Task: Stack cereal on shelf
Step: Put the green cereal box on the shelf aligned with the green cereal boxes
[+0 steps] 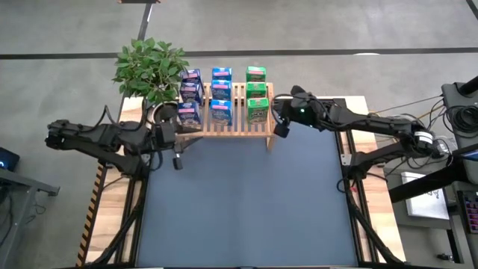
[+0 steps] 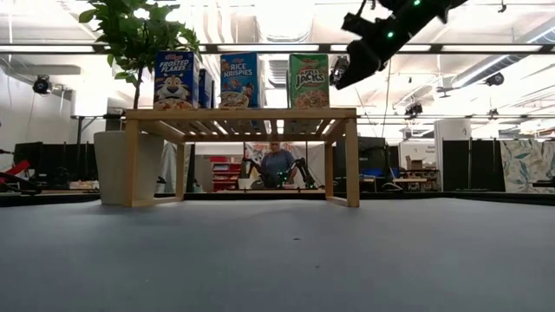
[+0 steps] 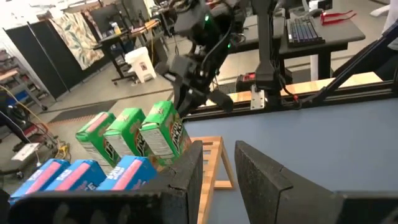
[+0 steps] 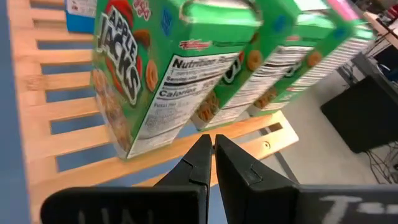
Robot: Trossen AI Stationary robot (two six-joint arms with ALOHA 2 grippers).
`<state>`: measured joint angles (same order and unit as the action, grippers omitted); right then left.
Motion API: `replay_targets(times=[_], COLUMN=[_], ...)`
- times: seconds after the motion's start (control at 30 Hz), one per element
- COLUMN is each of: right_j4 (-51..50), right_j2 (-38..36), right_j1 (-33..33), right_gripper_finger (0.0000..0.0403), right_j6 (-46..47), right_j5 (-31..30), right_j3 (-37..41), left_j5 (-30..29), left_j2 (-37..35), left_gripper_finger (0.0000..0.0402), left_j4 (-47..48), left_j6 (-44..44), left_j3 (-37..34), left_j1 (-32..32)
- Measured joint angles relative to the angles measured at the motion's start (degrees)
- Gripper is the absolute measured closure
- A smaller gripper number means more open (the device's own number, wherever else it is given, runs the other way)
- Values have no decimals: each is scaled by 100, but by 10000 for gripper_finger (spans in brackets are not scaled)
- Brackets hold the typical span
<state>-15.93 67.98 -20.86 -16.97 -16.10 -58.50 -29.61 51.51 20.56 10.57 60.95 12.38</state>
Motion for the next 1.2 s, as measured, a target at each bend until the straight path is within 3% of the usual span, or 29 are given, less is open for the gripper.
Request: replay_targets(times=[0.3,1.2], right_j4=[-327,-209], right_j2=[519,532], right_j1=[-28,24], right_gripper_finger=[390,390], right_j6=[-18,146], right_j5=[6,459], right_j3=[-412,-400], left_j5=[0,2], left_j2=[-20,138], left_gripper_finger=[324,324], left_j4=[26,52], left_j6=[120,143], left_j3=[0,0], left_j1=[0,0])
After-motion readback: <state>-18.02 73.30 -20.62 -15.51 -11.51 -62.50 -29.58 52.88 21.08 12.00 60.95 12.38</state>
